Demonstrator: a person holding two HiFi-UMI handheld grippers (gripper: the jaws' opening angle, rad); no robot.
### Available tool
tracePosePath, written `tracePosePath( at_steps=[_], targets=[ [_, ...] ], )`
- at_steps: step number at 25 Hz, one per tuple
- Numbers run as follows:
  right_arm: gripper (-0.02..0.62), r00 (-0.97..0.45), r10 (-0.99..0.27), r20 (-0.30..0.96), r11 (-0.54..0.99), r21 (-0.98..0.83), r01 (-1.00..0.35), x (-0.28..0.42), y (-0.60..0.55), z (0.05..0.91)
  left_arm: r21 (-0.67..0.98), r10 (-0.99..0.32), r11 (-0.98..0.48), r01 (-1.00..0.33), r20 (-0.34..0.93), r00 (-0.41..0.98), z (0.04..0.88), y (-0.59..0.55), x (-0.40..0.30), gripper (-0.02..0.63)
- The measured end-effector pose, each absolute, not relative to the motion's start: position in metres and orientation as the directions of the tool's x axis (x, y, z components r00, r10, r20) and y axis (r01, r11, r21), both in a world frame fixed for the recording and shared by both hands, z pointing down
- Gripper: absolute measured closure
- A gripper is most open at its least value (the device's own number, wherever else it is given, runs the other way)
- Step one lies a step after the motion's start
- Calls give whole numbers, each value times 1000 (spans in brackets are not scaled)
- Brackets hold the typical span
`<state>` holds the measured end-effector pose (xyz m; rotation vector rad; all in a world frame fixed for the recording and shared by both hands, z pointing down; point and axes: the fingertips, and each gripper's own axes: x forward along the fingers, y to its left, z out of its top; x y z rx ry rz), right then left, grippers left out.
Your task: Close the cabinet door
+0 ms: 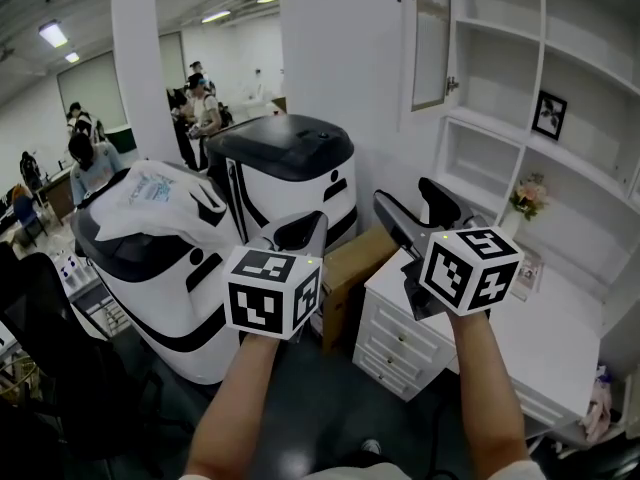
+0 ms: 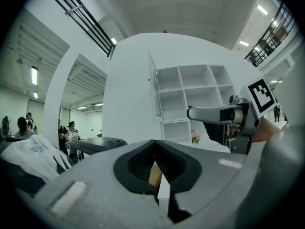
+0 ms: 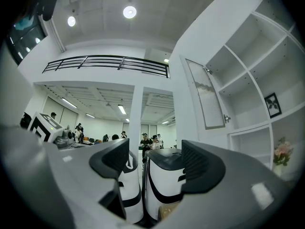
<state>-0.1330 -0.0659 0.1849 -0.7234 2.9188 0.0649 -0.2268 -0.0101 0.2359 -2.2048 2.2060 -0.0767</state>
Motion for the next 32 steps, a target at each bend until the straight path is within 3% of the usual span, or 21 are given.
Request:
tracePosePath(
  at_steps=[32],
  targets=[
    [253, -860, -473, -192, 875, 9, -484, -204, -302, 152, -79, -999, 44, -996, 14, -45, 222, -236, -296, 607]
  ],
)
